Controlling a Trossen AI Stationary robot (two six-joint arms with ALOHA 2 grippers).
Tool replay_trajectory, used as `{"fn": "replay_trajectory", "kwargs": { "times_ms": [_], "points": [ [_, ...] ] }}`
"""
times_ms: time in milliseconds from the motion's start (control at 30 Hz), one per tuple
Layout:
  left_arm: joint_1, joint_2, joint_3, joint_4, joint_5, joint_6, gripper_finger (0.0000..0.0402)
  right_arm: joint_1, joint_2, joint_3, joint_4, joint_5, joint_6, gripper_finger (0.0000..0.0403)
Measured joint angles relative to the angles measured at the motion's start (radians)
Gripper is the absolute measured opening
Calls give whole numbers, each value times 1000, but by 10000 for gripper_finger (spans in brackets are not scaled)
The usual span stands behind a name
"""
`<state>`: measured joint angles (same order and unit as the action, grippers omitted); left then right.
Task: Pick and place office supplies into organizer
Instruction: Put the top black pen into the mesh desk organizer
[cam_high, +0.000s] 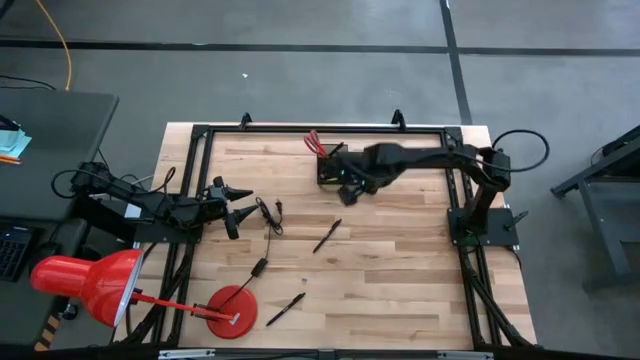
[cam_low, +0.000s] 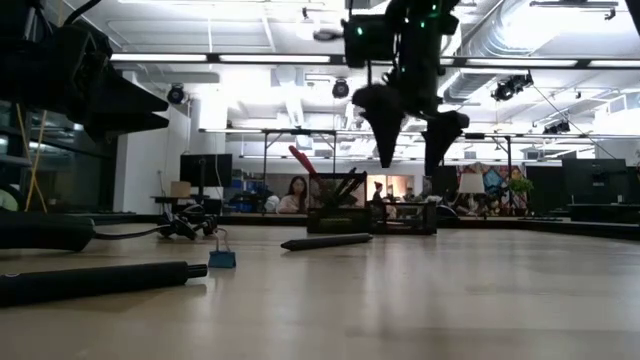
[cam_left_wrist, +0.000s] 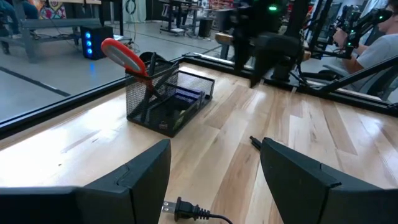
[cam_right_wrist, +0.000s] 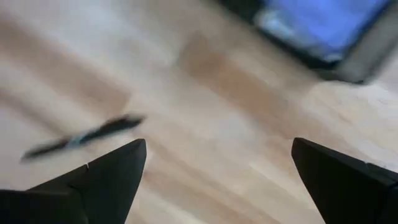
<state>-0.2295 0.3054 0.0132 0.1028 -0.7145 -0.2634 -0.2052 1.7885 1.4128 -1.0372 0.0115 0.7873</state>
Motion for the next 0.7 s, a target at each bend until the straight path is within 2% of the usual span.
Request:
{"fn": "replay_trajectory", "kwargs": {
  "times_ms": [100,333,567,700],
  "points": [
    [0,0,0,0,0,0,232,57,0,0,30,-5,8,399],
    [0,0,0,0,0,0,232,160,0,0,77,-120,234,399],
    [0,0,0,0,0,0,232,211,0,0,177,-126,286,399],
    [0,0,0,0,0,0,232,231,0,0,204,-92,448,399]
  ]
}}
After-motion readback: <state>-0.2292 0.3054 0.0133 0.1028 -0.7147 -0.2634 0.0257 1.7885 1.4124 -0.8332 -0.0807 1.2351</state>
